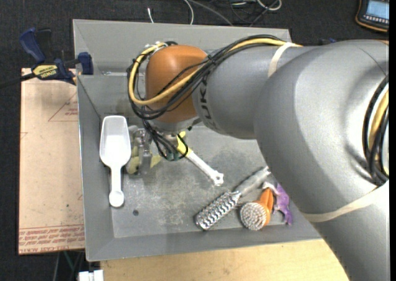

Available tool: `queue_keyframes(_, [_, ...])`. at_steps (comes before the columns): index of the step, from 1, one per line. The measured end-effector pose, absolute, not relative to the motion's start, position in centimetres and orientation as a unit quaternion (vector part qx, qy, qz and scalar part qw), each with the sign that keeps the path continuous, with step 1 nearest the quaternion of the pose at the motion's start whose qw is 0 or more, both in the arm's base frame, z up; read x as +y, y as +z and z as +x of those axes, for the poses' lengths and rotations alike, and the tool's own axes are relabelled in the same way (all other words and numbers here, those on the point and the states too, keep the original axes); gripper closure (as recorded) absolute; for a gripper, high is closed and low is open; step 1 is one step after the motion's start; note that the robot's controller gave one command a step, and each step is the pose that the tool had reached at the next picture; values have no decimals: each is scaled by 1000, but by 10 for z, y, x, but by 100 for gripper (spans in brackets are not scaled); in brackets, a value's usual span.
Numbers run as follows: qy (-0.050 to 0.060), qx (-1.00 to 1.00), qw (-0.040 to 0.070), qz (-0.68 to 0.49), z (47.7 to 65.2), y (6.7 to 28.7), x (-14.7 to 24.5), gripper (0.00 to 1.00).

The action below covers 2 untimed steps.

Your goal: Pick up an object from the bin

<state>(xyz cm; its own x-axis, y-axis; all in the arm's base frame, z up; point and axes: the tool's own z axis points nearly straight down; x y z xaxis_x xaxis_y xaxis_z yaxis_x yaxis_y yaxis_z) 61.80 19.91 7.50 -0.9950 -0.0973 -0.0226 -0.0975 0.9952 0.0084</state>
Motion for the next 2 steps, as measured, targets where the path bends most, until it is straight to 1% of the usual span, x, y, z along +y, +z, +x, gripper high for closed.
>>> queue_keyframes(1, [4, 999, 6, -49, 615, 105, 198, 100])
queue_keyframes(2, [5, 999, 10, -49, 617, 145, 199, 100])
